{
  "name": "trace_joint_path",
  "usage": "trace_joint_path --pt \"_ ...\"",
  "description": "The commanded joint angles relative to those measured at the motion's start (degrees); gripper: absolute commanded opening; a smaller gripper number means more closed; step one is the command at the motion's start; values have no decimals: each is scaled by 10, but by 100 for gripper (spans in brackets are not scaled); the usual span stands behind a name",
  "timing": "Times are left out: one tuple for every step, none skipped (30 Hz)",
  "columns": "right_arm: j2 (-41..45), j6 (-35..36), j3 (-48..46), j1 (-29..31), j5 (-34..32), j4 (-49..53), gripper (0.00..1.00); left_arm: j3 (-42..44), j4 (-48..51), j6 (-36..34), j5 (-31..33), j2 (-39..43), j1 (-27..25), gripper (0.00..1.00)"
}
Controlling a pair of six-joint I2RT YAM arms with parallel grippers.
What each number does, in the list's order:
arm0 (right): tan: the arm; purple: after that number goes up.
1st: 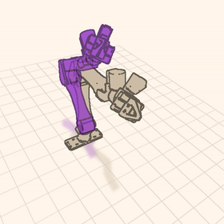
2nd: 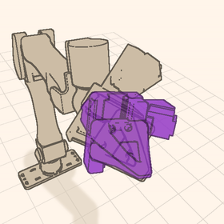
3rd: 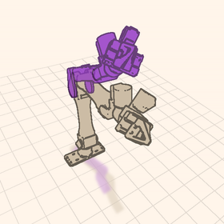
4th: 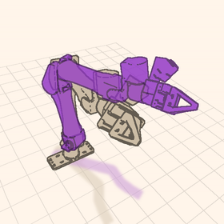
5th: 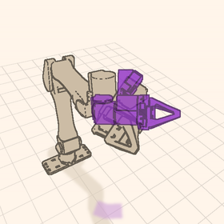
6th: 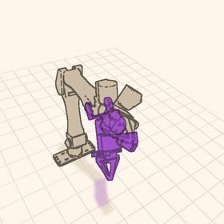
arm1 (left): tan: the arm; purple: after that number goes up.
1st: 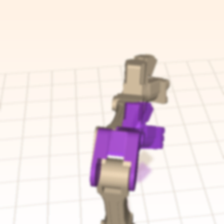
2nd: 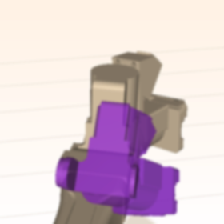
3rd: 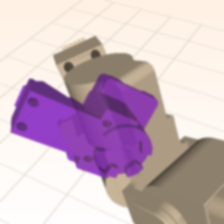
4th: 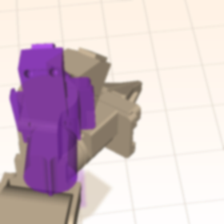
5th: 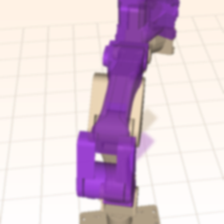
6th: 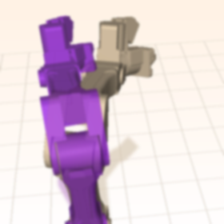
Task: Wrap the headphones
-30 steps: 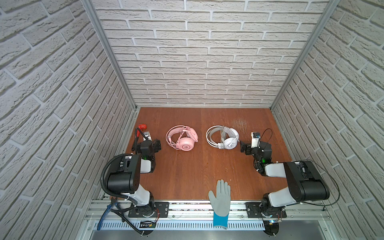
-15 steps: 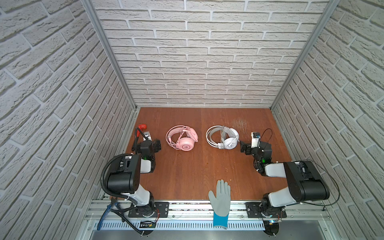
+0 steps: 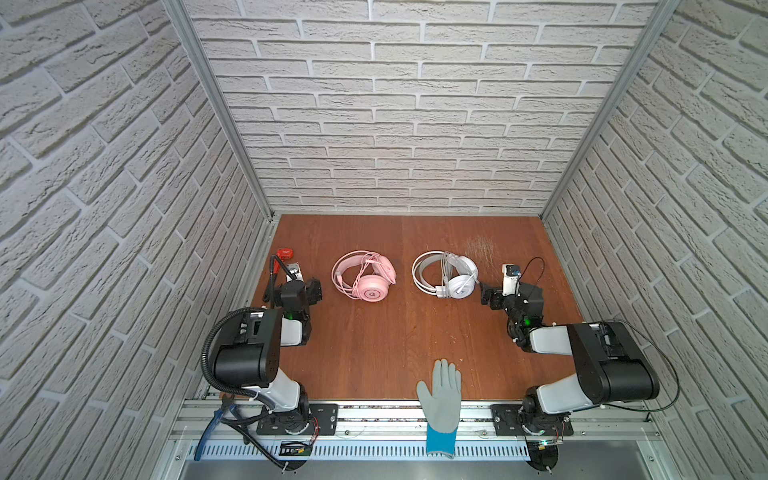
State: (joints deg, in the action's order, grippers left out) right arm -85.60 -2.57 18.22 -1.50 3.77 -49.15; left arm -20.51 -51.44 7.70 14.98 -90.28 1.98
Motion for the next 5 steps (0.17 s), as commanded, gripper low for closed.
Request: trace_joint_path --pt "3 4 7 1 3 -32 100 -4 -38 3 -5 1 4 98" --pt "3 4 7 1 3 -32 100 -4 -39 3 -4 1 5 98" --pt "3 4 7 2 4 -32 100 -4 -38 3 -5 1 5 98" --pt "4 4 7 2 3 -32 100 -3 -39 3 -5 1 5 98" --pt "4 4 7 1 3 -32 100 -3 -39 3 -5 1 4 98"
